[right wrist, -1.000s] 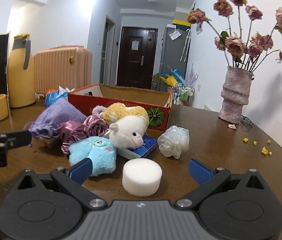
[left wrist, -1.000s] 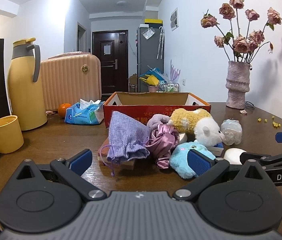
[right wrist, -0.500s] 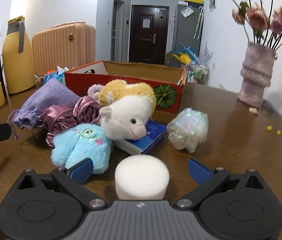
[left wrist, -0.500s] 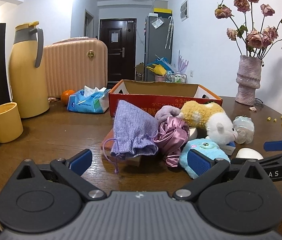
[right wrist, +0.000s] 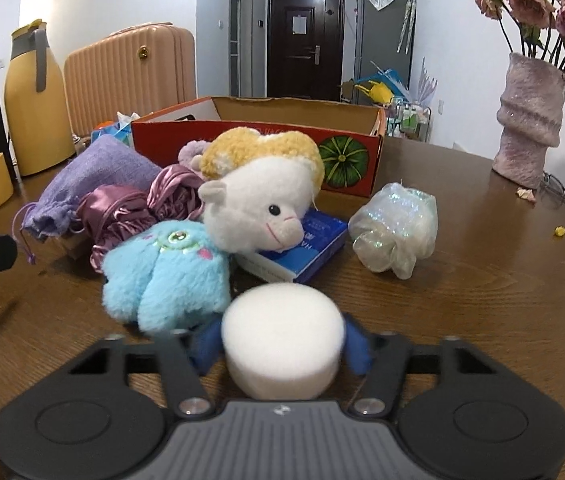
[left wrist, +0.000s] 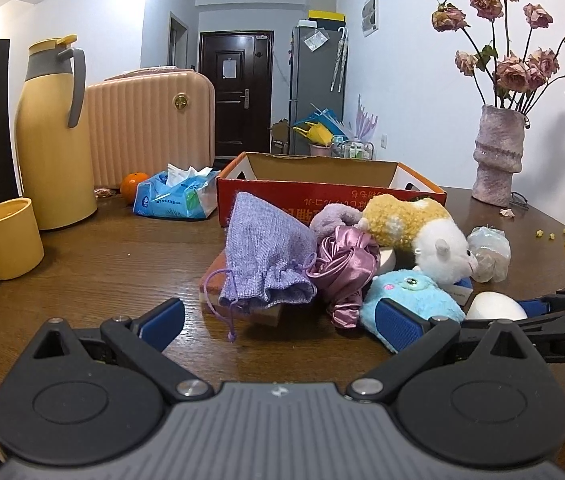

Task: Organize soft objects
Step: 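Move the right gripper onto the white foam cylinder and close it, then lift the foam cylinder with the right gripper while the left gripper grasps the light blue plush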

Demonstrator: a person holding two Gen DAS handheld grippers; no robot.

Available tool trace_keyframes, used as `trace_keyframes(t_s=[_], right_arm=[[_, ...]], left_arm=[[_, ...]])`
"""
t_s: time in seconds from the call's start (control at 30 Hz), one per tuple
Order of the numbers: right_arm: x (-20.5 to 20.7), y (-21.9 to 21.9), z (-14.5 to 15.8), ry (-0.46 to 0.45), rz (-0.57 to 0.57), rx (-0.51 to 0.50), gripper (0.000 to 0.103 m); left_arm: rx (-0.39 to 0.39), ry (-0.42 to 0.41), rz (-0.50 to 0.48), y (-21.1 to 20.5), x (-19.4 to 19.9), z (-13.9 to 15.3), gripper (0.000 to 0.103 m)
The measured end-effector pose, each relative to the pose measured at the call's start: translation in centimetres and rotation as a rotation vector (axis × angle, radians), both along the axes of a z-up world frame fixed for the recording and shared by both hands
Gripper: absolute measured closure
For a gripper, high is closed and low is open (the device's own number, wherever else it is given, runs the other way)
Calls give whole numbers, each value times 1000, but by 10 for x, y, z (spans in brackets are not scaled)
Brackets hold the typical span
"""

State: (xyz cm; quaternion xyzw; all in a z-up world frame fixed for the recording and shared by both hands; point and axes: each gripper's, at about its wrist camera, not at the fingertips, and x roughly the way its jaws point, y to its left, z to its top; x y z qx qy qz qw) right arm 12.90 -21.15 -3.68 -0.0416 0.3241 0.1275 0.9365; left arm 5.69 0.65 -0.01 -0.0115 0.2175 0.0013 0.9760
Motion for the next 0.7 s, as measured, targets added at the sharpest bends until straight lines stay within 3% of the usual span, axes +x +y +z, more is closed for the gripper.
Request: trace_keyframes(t_s=[0.7], right_arm=[[-13, -33, 16, -110, -134, 98, 47]], left_arm=[[40, 51, -36, -23, 7, -5, 0]])
